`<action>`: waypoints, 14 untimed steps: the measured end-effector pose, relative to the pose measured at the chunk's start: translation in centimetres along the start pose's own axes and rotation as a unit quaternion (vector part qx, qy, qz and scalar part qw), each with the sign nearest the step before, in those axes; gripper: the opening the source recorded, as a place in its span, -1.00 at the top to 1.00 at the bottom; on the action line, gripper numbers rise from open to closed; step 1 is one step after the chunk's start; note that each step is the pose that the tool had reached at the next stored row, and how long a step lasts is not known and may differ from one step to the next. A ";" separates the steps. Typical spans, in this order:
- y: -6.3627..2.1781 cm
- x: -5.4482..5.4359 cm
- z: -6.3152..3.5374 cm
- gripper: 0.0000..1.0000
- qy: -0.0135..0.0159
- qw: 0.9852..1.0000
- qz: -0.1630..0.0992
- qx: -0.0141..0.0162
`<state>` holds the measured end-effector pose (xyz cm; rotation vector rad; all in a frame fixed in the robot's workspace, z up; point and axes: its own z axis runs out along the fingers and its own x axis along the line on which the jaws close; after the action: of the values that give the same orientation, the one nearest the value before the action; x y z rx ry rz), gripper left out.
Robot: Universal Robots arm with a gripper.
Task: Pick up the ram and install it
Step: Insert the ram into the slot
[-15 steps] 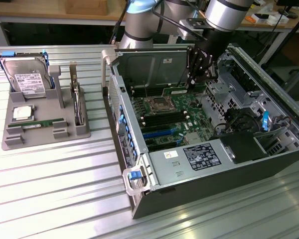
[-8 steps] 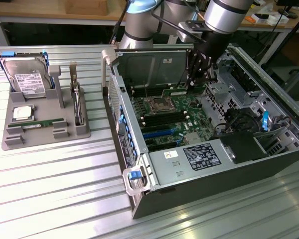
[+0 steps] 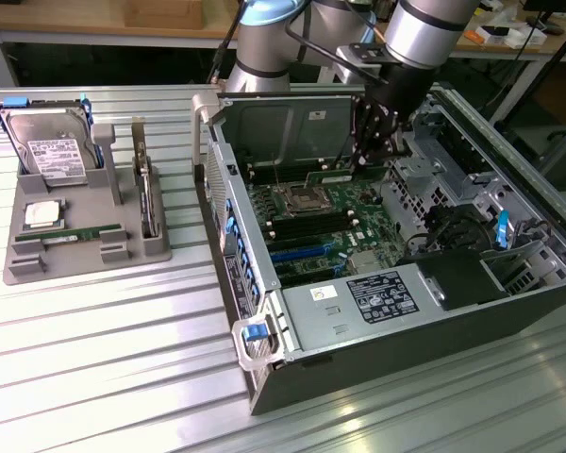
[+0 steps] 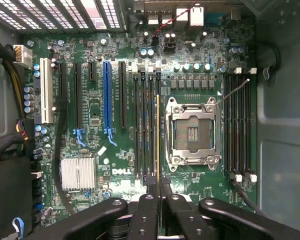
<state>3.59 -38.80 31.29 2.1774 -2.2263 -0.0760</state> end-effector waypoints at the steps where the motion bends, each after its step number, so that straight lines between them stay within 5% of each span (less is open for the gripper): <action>1: 0.00 0.0 0.07 0.76 0.000 1.000 0.000 0.000; 14: 0.01 0.0 0.96 0.76 0.000 1.000 0.000 0.000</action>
<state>3.53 -38.80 30.33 2.1774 -2.2263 -0.0760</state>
